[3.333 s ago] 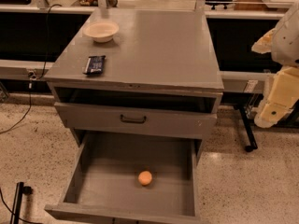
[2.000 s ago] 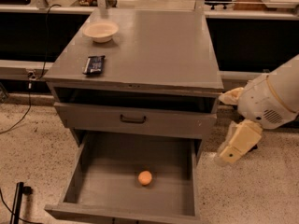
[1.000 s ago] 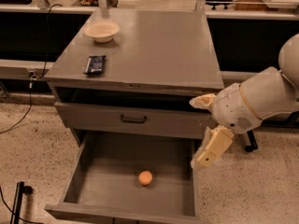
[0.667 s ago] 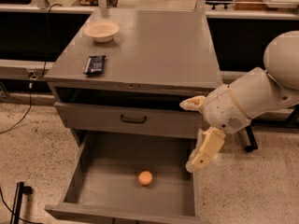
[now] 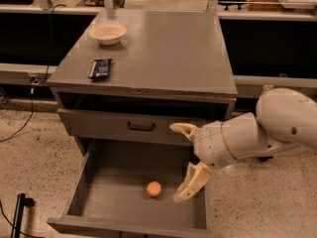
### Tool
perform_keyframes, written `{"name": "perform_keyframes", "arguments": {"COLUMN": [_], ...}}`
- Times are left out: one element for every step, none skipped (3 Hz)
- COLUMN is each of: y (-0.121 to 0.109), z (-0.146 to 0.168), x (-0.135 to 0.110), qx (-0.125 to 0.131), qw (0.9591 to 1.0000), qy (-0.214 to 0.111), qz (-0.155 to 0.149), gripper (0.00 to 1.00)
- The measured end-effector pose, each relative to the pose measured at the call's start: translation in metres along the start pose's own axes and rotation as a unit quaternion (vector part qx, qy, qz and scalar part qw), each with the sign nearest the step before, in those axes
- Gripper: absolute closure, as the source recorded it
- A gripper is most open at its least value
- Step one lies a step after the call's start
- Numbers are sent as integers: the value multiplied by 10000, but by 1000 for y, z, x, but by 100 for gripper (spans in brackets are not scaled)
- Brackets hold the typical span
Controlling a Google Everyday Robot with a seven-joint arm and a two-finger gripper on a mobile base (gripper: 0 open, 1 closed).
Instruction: Pick orange from middle drawer and place on counter
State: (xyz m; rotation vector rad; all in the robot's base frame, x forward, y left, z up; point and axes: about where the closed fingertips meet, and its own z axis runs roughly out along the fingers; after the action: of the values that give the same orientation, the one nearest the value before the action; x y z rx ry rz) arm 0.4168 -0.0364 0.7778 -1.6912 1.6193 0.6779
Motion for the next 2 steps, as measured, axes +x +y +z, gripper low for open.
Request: {"name": "perform_keyframes", "arguments": {"y": [-19, -10], "z": [0, 30], "x": [-1, 19], "qx": [468, -210], "qw": [9983, 9996], "qy": [-21, 23], "qz": [-342, -173], "gripper": [0, 0]}}
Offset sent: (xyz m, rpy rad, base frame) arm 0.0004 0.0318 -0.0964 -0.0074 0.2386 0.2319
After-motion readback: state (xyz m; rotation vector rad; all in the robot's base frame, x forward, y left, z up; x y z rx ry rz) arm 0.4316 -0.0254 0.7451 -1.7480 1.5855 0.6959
